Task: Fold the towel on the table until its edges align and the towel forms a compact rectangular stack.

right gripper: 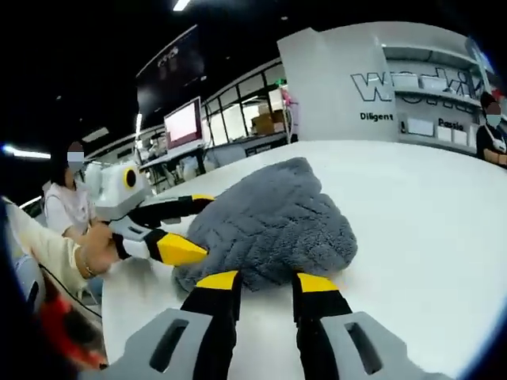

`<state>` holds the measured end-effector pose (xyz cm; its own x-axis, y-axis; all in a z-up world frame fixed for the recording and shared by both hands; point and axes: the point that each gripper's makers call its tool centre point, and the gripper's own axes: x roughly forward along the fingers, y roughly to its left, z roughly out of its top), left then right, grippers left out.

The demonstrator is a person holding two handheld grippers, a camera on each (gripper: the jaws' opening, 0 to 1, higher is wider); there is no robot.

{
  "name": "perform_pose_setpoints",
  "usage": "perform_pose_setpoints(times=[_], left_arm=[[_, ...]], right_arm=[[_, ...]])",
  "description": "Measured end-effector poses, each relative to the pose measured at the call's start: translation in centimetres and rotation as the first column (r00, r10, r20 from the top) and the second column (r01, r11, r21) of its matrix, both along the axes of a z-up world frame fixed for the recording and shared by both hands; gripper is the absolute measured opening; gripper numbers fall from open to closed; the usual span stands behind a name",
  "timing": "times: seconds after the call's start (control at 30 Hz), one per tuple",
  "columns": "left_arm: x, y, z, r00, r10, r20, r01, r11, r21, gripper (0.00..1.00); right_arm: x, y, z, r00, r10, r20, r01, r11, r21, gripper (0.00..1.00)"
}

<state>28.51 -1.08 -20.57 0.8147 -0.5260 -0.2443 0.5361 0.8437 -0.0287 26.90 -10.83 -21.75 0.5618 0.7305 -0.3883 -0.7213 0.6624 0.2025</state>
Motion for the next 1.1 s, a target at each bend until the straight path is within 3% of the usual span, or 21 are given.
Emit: perform_pose_setpoints(times=[0.13, 0.27, 0.43, 0.47, 0.73, 0.87, 0.93, 1.0, 1.1], left_arm=[[-0.3, 0.3, 0.0, 1.000, -0.003, -0.027, 0.002, 1.000, -0.020, 0.78], [-0.9, 0.2, -0.1, 0.998, -0.040, -0.042, 0.039, 0.999, -0.005, 0.78], [-1.3, -0.3, -0.3, 0.995, -0.085, -0.049, 0.086, 0.996, 0.015, 0.75], [-1.3, -0.4, -0.5, 0.994, -0.099, -0.048, 0.101, 0.994, 0.030, 0.73], [-0.5, -1.3, -0.1, 0.988, -0.145, -0.058, 0.144, 0.989, -0.017, 0.71], [-0.4, -1.3, 0.4, 0.982, -0.179, -0.062, 0.176, 0.983, -0.058, 0.69], [-0.6, -1.3, 1.1, 0.976, -0.212, -0.058, 0.205, 0.973, -0.107, 0.69], [-1.1, -1.6, 2.4, 0.962, -0.270, -0.047, 0.258, 0.949, -0.180, 0.69], [-1.0, -1.4, 3.7, 0.938, -0.347, -0.001, 0.344, 0.930, -0.128, 0.69]], right_arm=[[0.9, 0.1, 0.3, 1.000, -0.017, 0.000, 0.017, 0.999, 0.027, 0.14], [2.2, -0.7, 0.4, 0.998, -0.008, 0.066, 0.012, 0.998, -0.054, 0.08], [4.0, -1.4, 0.6, 0.995, -0.033, 0.099, 0.043, 0.995, -0.094, 0.04], [5.4, -1.6, 0.7, 0.992, -0.042, 0.120, 0.056, 0.991, -0.121, 0.03], [10.5, -1.5, 1.1, 0.987, -0.075, 0.141, 0.099, 0.981, -0.166, 0.00], [11.8, -1.3, 0.9, 0.985, -0.078, 0.151, 0.106, 0.977, -0.187, 0.00], [11.7, -1.3, 0.9, 0.986, -0.075, 0.152, 0.103, 0.977, -0.186, 0.00], [11.4, -1.4, 1.0, 0.986, -0.071, 0.154, 0.098, 0.979, -0.176, 0.01], [10.9, -1.5, 1.3, 0.986, -0.058, 0.157, 0.081, 0.987, -0.141, 0.05]])
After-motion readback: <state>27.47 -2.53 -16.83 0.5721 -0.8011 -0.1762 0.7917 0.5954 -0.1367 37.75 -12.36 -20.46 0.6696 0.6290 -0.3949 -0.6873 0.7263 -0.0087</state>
